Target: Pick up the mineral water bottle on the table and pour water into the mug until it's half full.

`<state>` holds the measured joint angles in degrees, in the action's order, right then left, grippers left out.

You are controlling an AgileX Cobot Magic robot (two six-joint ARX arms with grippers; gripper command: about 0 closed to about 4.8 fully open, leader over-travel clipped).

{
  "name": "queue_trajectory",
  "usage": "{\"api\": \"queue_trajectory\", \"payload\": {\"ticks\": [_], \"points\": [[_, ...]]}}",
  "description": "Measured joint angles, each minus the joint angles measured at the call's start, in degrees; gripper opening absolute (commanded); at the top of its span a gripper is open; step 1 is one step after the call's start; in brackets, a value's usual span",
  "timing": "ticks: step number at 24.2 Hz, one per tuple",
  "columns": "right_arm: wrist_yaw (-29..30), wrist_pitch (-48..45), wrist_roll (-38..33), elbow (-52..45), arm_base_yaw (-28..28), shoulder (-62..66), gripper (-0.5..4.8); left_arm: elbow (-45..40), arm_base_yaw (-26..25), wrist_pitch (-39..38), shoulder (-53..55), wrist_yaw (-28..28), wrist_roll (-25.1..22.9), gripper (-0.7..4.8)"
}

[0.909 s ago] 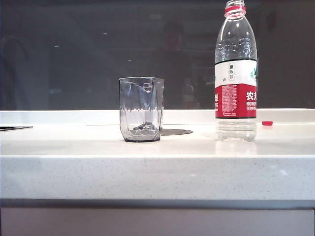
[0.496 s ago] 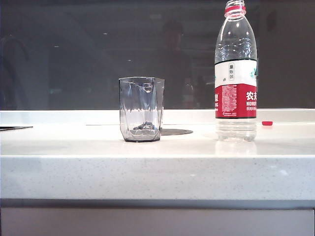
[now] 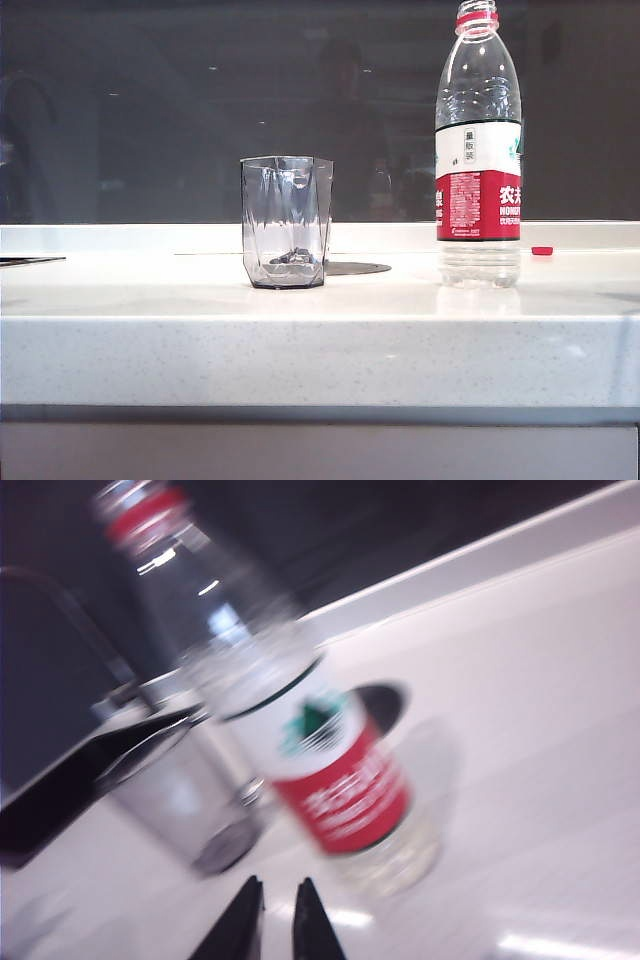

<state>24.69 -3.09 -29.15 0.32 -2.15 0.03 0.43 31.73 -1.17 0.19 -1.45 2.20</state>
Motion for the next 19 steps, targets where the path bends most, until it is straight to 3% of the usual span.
{"api": "queue_trajectory", "payload": {"ticks": [4,7,8,9,10,14,16,19], "points": [[-0.9,5.7,-1.6,1.6,-4.3,0.0,0.80,0.0,4.1,0.0,0.0,0.2,0.0,-0.04],[-5.0,8.5,-0.1,4.8,-9.2,0.2,1.75,0.0,4.4,0.0,0.0,0.2,0.0,-0.04],[-7.2,9.2,1.3,6.1,-11.6,0.3,2.61,0.0,4.3,0.0,0.0,0.2,0.0,-0.04],[-11.5,9.6,4.1,7.7,-15.8,0.5,4.39,0.0,4.3,0.0,0.0,0.2,0.0,-0.04],[-16.7,9.0,8.3,8.8,-20.8,2.0,4.79,0.0,4.3,0.0,0.0,0.2,0.0,-0.04],[-28.5,7.5,17.6,8.6,-30.6,6.0,4.79,0.0,4.3,0.0,0.0,0.2,0.0,-0.04],[-42.9,2.7,24.3,8.4,-39.0,11.7,4.79,0.0,4.7,0.0,0.0,0.1,0.0,-0.04],[-48.1,-6.0,27.2,7.2,-42.4,17.5,4.79,0.0,5.8,0.0,0.0,0.2,0.0,-0.04]]}}
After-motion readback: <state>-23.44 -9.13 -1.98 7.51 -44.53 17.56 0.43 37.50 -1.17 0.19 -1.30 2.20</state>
